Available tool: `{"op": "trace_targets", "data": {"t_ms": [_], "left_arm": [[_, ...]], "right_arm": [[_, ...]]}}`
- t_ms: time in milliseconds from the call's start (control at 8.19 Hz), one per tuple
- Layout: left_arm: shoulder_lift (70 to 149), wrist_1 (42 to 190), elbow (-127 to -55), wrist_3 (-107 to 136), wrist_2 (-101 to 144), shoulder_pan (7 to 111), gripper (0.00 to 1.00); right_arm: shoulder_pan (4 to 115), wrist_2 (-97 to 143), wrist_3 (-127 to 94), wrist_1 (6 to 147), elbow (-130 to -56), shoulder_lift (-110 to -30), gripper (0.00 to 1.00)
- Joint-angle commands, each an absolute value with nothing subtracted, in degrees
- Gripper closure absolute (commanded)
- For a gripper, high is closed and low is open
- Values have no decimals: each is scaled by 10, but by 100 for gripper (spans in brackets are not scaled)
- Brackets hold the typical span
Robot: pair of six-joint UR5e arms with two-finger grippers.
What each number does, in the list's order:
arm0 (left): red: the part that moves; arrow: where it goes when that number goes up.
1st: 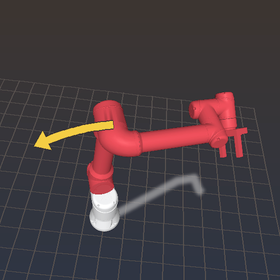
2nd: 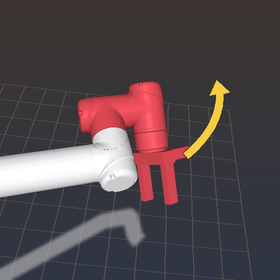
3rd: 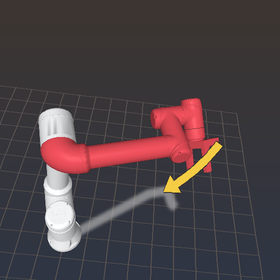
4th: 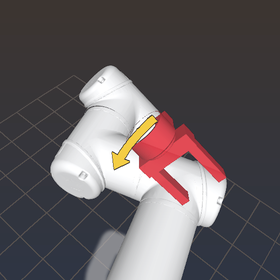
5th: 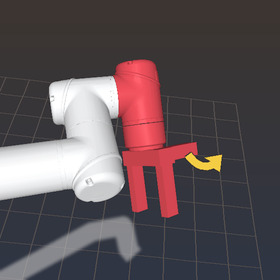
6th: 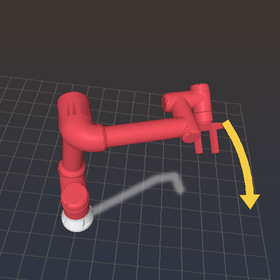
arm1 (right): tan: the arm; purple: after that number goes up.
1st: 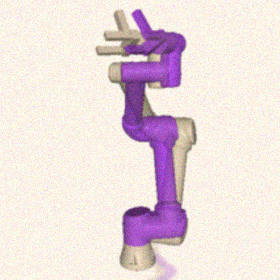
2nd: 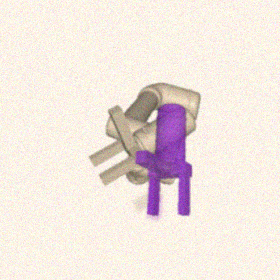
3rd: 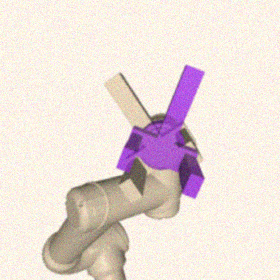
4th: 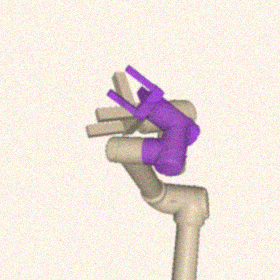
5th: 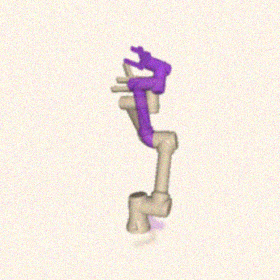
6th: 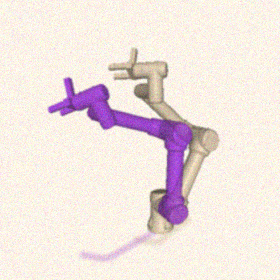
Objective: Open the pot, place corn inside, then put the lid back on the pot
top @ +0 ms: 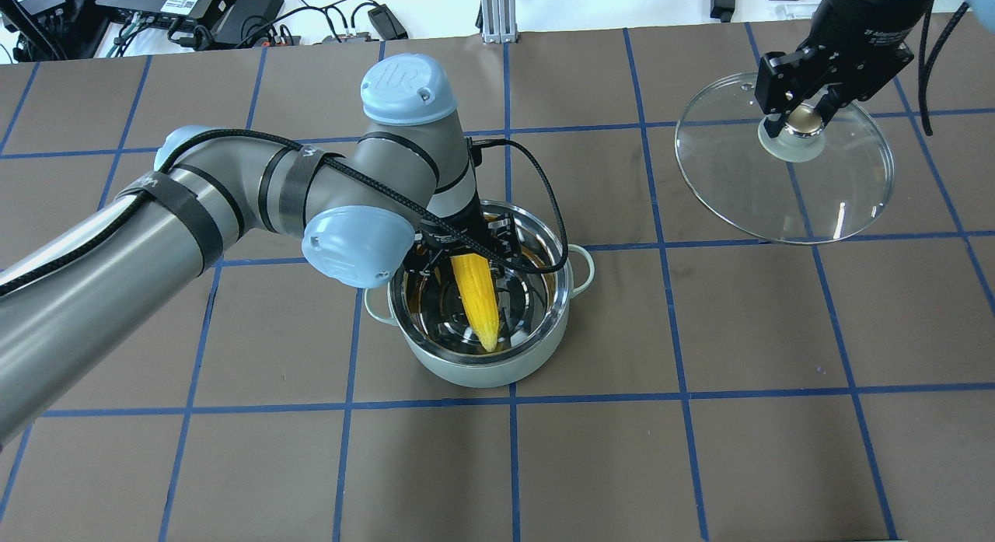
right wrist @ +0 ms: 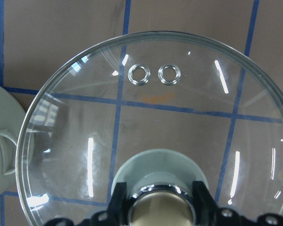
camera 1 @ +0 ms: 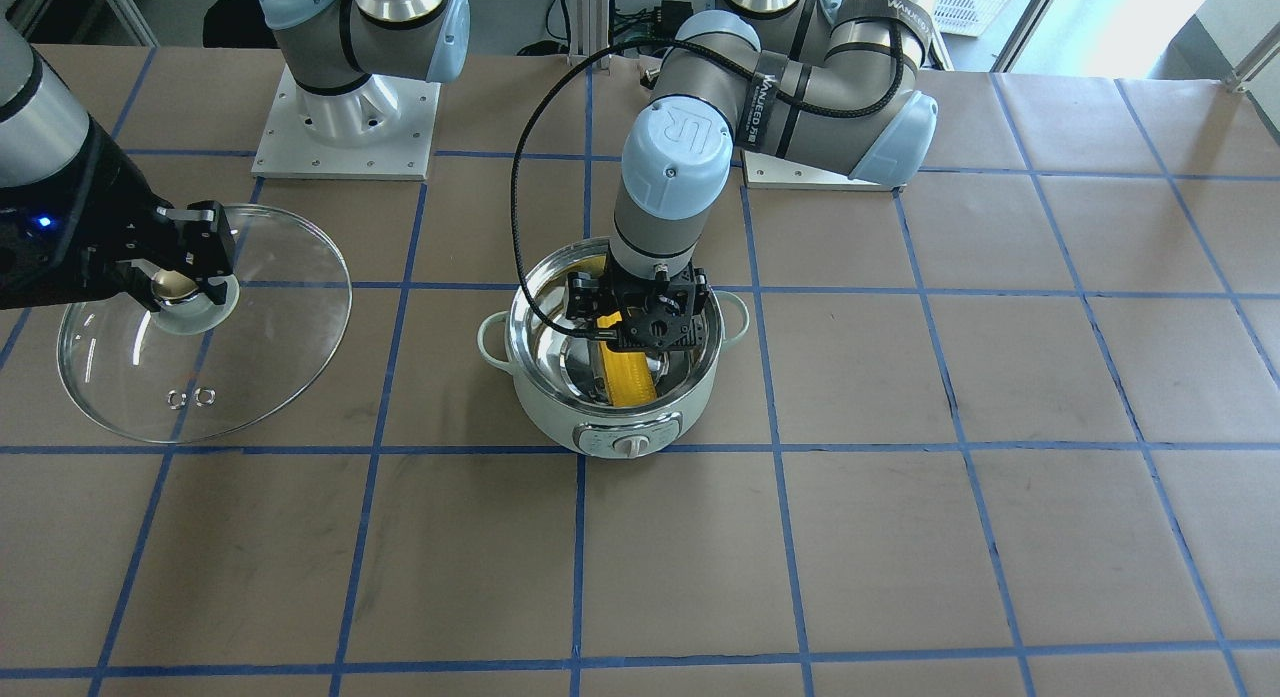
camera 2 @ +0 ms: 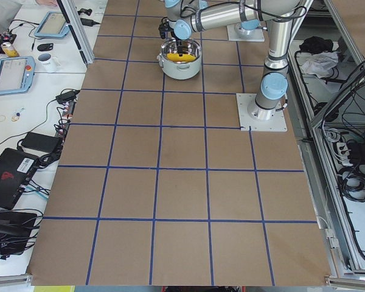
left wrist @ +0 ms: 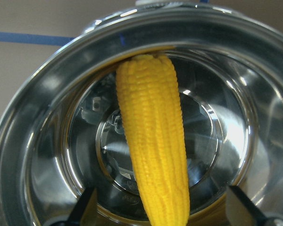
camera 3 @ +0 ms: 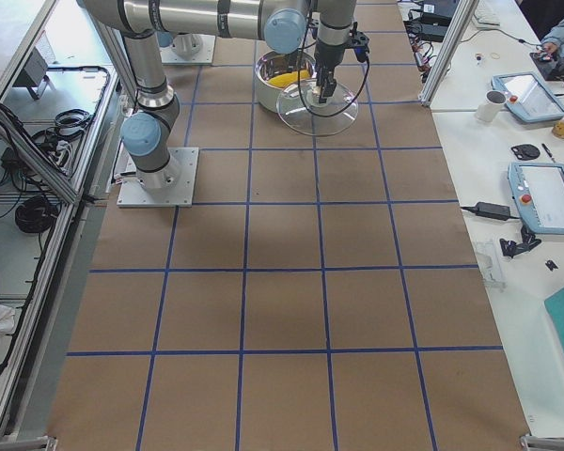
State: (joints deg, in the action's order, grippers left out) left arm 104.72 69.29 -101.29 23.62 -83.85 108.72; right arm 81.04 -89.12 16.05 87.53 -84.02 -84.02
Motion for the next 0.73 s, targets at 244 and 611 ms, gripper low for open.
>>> {"op": "trace_targets", "data": {"t_ms": [244,611], "left_arm": [[1030,727,-984,187,-845,1066,0],[1030,838,-856,84,-901,972,0]], "right_arm": [[810,-891,156,872,-840,-840,100],[819,-890,136,874,-833,-839,100]]}}
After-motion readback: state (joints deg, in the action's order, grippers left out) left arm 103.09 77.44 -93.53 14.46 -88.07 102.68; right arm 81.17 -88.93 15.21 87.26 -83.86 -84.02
